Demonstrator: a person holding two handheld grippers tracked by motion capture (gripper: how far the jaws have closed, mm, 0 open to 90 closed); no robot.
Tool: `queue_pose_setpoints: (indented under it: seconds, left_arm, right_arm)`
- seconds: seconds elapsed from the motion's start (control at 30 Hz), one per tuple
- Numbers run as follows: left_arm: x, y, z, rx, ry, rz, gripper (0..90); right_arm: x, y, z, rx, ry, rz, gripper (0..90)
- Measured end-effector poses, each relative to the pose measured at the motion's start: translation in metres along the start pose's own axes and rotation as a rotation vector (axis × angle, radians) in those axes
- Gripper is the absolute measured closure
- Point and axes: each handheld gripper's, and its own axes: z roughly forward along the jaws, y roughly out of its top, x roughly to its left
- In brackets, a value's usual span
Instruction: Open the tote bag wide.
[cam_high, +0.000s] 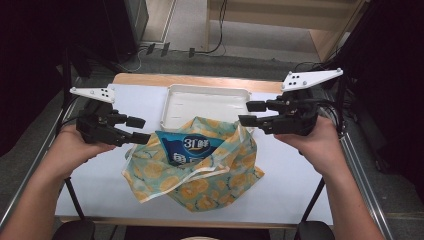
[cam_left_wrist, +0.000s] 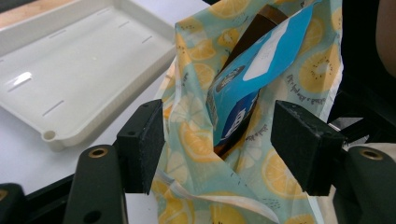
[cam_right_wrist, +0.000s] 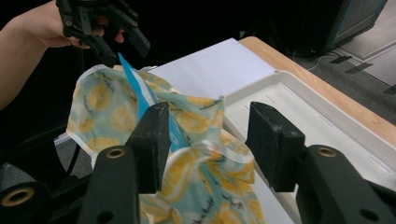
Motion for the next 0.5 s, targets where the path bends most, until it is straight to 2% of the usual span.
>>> queue_pose_setpoints:
  seconds: [0.13,0.3,0.4,0.43,0.47,0.5]
  left_arm:
    - [0.002,-0.004,0.006,0.007,-0.010,-0.007,33.3]
    - [0.008,-0.015,0.017,0.042,-0.004,-0.031,33.8]
    - [0.008,-0.018,0.022,0.061,0.009,-0.046,42.0]
    - [0.009,-0.020,0.023,0.074,0.015,-0.039,46.0]
    - [0.009,-0.021,0.024,0.086,0.013,-0.029,60.6]
    - [0.009,-0.023,0.026,0.096,0.015,-0.023,60.6]
  right_arm:
    - [0.006,0.001,0.006,0.013,0.006,-0.009,45.0]
    - [0.008,-0.004,0.015,0.029,0.004,-0.007,41.5]
    - [0.006,-0.011,0.021,0.054,0.005,0.002,41.8]
    - [0.005,-0.014,0.023,0.069,0.006,0.007,44.8]
    - [0.004,-0.020,0.026,0.100,0.027,0.008,61.9]
    - [0.004,-0.020,0.026,0.100,0.027,0.008,61.9]
